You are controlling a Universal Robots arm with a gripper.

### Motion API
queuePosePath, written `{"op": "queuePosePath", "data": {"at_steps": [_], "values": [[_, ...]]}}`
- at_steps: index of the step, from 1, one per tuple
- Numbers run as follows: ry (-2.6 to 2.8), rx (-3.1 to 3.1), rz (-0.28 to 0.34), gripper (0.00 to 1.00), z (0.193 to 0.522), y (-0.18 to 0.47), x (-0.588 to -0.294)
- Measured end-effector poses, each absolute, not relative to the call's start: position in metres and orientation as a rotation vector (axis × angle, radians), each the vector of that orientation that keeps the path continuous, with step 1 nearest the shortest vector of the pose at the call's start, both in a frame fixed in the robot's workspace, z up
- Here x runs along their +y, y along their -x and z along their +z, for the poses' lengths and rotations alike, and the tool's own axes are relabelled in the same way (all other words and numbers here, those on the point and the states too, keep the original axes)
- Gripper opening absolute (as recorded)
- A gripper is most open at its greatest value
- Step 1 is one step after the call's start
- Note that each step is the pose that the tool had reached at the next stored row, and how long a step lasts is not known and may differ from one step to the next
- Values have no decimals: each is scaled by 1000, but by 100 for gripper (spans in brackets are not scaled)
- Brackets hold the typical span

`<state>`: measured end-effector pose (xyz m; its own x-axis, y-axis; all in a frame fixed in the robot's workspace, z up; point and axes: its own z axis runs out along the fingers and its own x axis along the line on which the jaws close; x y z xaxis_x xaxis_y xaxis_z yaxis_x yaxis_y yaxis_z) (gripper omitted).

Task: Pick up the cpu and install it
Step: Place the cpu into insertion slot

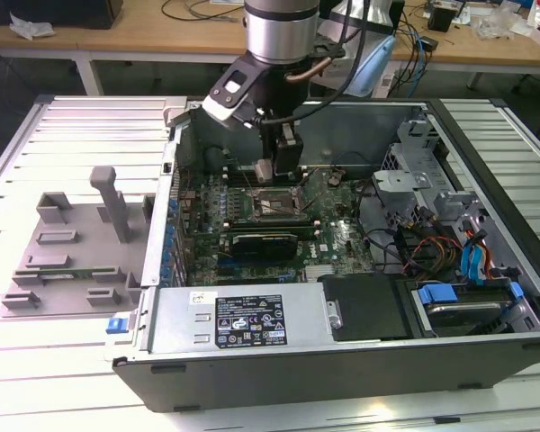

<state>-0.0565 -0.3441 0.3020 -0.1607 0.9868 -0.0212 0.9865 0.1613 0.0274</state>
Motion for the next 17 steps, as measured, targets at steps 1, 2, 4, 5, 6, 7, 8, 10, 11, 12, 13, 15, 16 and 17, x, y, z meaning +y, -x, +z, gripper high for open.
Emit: {"op": "queuePosePath", "data": {"at_steps": [1, 2, 4, 5, 6, 7, 8, 10, 11, 12, 13, 15, 16, 17], "values": [[-2052, 2334, 10, 55, 302, 57, -344], [-2071, 2317, 10, 55, 302, 57, -344], [-2147, 2247, 8, 55, 301, 57, -344], [-2157, 2236, 8, 55, 301, 57, -344], [-2158, 2236, 8, 55, 301, 57, -344], [-2158, 2236, 8, 55, 301, 57, -344], [-2156, 2232, 16, 55, 299, 57, -344], [-2144, 2221, 39, 55, 297, 57, -344], [-2141, 2218, 45, 55, 296, 57, -344], [-2139, 2215, 50, 55, 296, 57, -344], [-2135, 2211, 58, 55, 294, 57, -344], [-2134, 2210, 60, 55, 286, 57, -344], [-2134, 2210, 60, 55, 281, 57, -344], [-2135, 2210, 60, 55, 278, 57, -343]]}}
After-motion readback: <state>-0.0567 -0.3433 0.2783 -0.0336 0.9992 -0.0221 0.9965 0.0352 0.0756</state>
